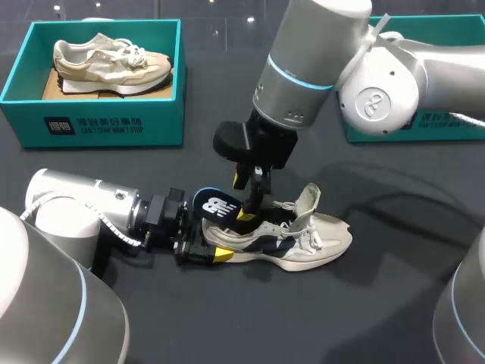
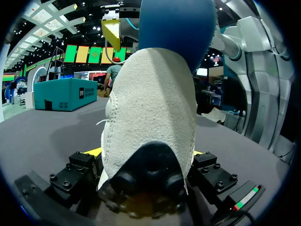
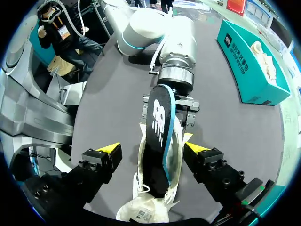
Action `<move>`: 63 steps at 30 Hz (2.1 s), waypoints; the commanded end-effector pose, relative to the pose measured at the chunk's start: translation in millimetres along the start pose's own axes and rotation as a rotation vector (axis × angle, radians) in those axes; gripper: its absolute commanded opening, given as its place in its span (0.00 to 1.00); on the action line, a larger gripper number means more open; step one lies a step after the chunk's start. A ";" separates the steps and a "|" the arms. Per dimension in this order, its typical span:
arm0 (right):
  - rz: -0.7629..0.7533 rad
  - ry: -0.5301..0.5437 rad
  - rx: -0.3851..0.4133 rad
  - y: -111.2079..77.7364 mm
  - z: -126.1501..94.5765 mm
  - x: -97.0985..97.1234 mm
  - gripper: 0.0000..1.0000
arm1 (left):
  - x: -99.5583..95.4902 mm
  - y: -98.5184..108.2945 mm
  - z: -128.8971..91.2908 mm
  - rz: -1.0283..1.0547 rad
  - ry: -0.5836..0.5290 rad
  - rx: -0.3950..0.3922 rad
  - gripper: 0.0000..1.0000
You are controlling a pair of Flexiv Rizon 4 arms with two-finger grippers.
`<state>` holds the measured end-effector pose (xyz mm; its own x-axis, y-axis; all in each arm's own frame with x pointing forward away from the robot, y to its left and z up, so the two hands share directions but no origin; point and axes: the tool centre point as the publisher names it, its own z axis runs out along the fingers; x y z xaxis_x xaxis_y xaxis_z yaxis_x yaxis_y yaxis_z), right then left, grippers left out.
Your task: Take the shoe out of the shoebox, open the shoe tongue, remove and reinsert the insole, then place the shoe into the shoebox
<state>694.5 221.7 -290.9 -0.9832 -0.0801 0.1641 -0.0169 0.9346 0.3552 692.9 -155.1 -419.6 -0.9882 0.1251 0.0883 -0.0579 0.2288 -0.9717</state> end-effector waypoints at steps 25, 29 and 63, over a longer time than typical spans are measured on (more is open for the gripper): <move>0.121 0.162 -0.215 -15.3 37.9 -6.6 0.47 | -0.4 0.8 -0.4 0.000 0.000 -0.002 0.00; 0.144 0.179 -0.249 -20.2 42.9 -4.2 0.45 | -0.4 0.8 -0.4 0.000 0.000 -0.002 0.00; 0.056 0.202 -0.412 -10.6 44.5 -6.8 0.00 | -0.4 0.8 -0.4 0.000 0.000 -0.002 0.00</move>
<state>692.9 224.9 -338.4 -0.9244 -0.1383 0.3554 0.1512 0.7226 0.6746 693.1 -155.0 -419.6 -0.9882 0.1250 0.0882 -0.0578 0.2288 -0.9718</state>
